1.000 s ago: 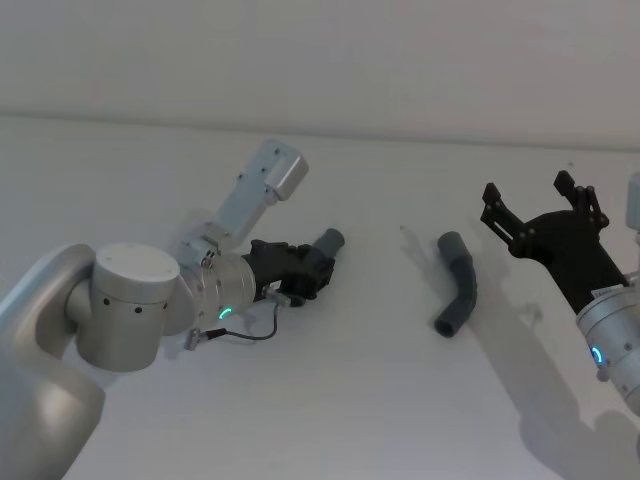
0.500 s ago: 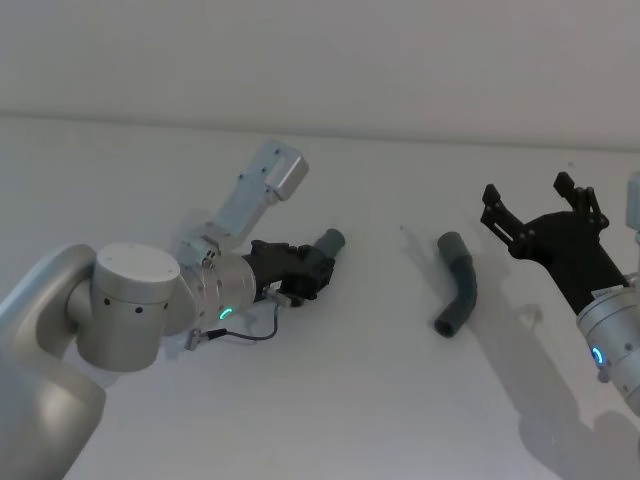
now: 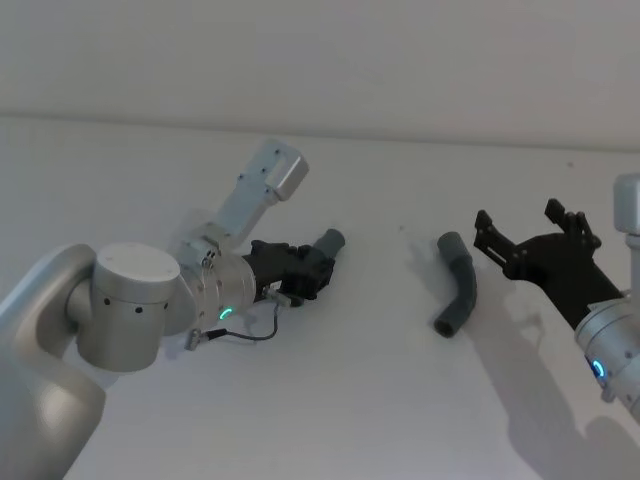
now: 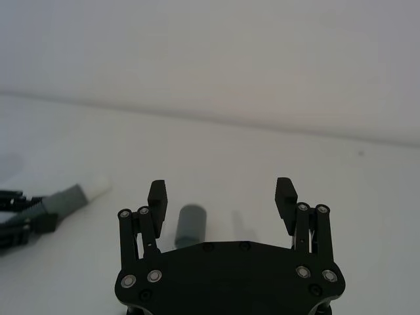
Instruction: Use both hands to pick up one end of the pipe from the table, align the ends, and insert them.
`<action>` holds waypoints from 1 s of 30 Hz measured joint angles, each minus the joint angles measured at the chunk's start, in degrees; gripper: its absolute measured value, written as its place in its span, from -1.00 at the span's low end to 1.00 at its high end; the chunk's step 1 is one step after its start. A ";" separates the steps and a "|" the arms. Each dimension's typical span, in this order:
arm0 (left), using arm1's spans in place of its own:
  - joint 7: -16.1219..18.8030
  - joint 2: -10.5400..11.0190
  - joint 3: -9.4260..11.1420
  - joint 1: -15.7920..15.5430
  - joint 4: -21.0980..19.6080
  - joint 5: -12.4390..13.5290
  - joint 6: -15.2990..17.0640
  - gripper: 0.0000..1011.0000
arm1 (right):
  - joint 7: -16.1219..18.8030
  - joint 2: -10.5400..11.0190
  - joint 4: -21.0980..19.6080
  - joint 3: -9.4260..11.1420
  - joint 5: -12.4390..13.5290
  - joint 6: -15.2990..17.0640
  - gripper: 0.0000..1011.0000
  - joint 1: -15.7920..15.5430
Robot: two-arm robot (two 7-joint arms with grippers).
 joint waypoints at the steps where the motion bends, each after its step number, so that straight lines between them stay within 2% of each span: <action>1: 0.00 0.00 0.00 0.00 0.00 0.01 0.00 -0.31 | -0.12 -0.03 -0.31 -0.03 0.06 0.71 0.98 -0.17; 9: 0.00 0.00 0.00 0.00 0.00 0.01 0.00 -0.31 | -2.39 -1.29 -3.49 -1.26 0.26 9.38 0.98 -0.96; 15: 0.00 0.00 0.01 0.00 0.00 0.01 0.00 -0.31 | -4.26 -2.77 -4.29 -3.04 -0.56 13.92 0.98 -0.74; 25: 0.00 0.00 0.01 0.00 0.00 0.01 0.00 -0.31 | -6.41 -4.89 -4.04 -5.02 -2.03 17.82 0.98 0.08; 30: 0.00 0.00 0.00 0.00 0.00 0.01 0.00 -0.31 | -7.24 -5.79 -3.51 -5.32 -2.53 18.95 0.98 0.49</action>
